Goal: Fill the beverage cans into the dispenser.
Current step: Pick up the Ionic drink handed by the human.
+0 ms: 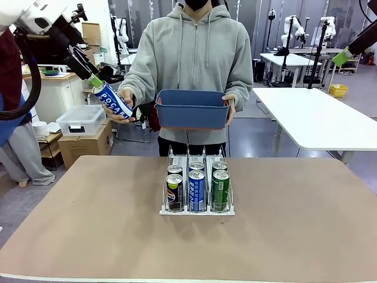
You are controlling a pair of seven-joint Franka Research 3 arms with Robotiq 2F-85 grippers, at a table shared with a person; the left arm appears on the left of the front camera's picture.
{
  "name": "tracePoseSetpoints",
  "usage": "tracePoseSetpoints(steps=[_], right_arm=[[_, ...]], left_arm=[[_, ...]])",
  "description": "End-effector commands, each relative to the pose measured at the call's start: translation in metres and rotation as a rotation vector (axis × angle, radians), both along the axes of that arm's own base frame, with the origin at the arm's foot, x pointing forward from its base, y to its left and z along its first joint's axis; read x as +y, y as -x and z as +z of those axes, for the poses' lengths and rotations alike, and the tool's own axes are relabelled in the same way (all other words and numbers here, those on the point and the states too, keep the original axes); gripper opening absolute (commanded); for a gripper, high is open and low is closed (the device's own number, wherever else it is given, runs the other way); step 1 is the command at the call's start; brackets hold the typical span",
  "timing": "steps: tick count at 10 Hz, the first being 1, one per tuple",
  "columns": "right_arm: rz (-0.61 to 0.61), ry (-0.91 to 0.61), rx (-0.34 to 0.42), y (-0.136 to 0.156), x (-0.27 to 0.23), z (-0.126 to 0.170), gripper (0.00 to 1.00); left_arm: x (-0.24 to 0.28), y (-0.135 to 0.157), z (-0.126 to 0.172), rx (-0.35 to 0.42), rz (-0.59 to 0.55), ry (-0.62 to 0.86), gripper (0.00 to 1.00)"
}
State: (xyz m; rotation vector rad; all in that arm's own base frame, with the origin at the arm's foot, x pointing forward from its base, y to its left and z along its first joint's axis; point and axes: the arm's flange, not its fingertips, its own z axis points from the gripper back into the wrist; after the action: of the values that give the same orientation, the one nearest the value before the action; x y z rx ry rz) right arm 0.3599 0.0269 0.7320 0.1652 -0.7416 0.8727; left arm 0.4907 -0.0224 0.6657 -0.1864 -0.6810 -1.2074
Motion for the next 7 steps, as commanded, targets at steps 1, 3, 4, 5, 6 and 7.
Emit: tracePoseSetpoints(steps=[1, 3, 4, 5, 6, 7], right_arm=[[0.0, 0.001, 0.001, 0.0, 0.0, -0.001, 1.0], [0.0, 0.001, 0.001, 0.0, 0.0, -0.001, 1.0], [0.0, 0.001, 0.001, 0.0, 0.0, -0.001, 1.0], [0.0, 0.001, 0.001, 0.0, 0.0, -0.001, 1.0], [0.0, 0.001, 0.001, 0.0, 0.0, -0.001, 1.0], [0.0, 0.001, 0.001, 0.0, 0.0, -0.001, 1.0]], left_arm=[[0.009, -0.009, -0.004, 0.01, -0.031, 0.034, 1.0], [0.012, -0.01, -0.011, 0.028, -0.042, 0.04, 1.0], [0.013, -0.011, -0.015, 0.046, -0.04, 0.04, 1.0], [0.014, -0.013, -0.018, 0.054, -0.038, 0.039, 1.0], [0.013, -0.012, -0.022, 0.063, -0.034, 0.037, 1.0], [0.013, -0.012, -0.024, 0.066, -0.039, 0.037, 1.0]])
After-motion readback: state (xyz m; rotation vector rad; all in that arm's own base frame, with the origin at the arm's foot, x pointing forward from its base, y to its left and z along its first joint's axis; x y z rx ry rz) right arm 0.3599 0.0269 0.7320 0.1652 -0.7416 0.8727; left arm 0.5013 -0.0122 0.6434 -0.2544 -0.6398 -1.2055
